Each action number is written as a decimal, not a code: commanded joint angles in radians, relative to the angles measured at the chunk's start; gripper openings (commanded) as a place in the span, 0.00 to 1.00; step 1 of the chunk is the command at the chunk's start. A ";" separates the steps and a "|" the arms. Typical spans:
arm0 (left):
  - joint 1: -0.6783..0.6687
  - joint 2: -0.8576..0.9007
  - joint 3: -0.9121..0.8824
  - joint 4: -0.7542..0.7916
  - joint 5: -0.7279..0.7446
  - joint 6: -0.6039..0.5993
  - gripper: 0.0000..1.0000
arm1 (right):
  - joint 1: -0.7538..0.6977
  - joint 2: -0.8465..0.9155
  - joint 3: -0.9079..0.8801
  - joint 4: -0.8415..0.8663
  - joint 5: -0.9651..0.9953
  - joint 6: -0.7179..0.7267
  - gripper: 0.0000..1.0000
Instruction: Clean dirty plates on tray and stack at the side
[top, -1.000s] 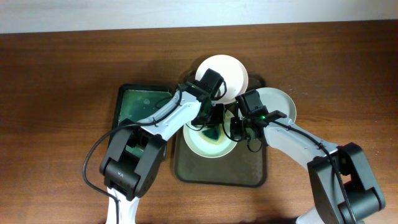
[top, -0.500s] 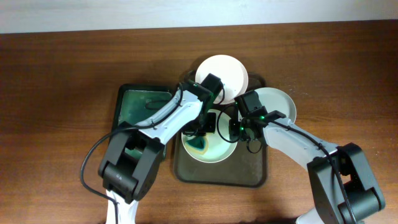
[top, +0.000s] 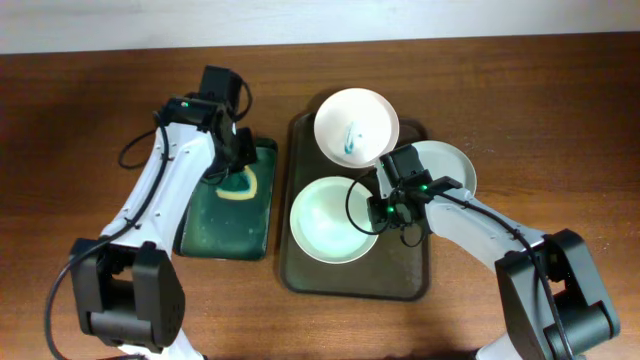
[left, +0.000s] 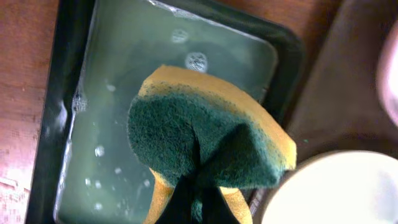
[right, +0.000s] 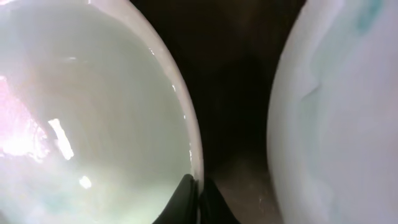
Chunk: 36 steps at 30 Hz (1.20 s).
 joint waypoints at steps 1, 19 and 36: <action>-0.003 0.009 -0.125 0.081 -0.083 0.038 0.00 | 0.006 0.001 0.015 -0.026 -0.034 -0.024 0.04; -0.003 -0.246 -0.148 0.036 -0.049 0.038 0.92 | 0.114 -0.227 0.301 -0.397 0.432 -0.005 0.04; -0.003 -0.245 -0.148 0.031 -0.049 0.038 1.00 | 0.509 -0.249 0.302 -0.465 1.062 0.039 0.04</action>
